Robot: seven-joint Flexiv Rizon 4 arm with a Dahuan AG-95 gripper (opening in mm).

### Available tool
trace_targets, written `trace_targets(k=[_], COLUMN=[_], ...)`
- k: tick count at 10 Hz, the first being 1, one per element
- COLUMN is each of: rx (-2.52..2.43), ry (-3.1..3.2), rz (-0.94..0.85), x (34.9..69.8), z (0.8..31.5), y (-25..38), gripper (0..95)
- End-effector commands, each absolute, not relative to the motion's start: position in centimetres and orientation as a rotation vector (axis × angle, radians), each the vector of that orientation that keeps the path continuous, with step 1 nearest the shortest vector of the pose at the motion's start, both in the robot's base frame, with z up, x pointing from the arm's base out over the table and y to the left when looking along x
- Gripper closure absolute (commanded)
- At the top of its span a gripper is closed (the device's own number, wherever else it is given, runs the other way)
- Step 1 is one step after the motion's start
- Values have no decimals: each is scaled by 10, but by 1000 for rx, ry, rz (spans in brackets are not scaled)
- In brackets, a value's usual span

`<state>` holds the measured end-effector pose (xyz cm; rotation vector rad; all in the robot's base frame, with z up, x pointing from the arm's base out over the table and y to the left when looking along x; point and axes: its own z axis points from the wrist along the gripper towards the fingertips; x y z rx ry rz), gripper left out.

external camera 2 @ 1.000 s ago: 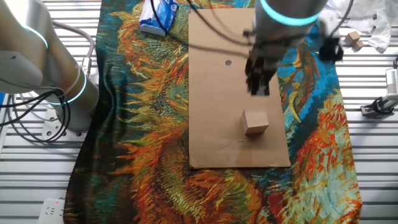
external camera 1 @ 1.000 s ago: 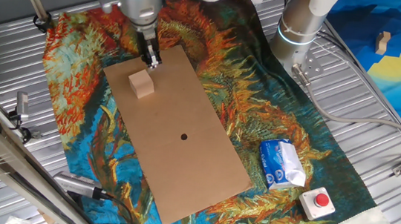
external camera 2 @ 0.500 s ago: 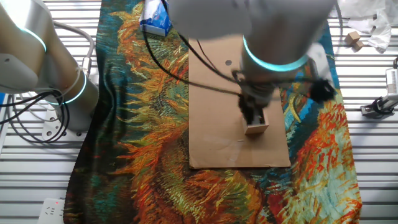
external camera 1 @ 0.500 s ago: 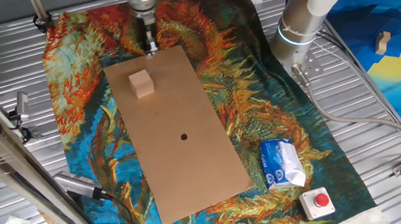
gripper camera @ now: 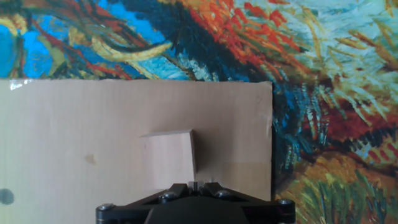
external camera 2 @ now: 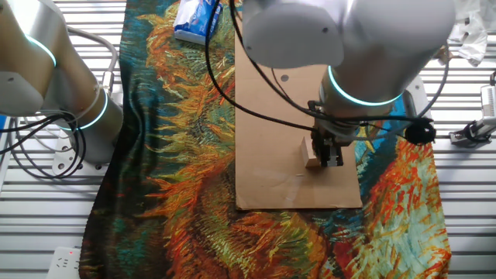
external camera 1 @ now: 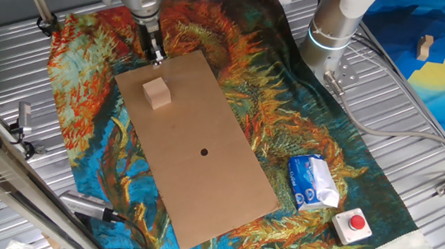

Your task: Use the gripper to push the small block from left to right

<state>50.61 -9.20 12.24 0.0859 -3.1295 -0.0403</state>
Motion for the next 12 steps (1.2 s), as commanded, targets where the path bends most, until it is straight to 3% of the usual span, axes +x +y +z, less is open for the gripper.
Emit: trace_targets(k=[1, 12], rx=[75, 18], ry=[-3125, -3112], rz=[-45, -57], x=[507, 514], z=[116, 106], y=[-92, -94], gripper=[950, 950])
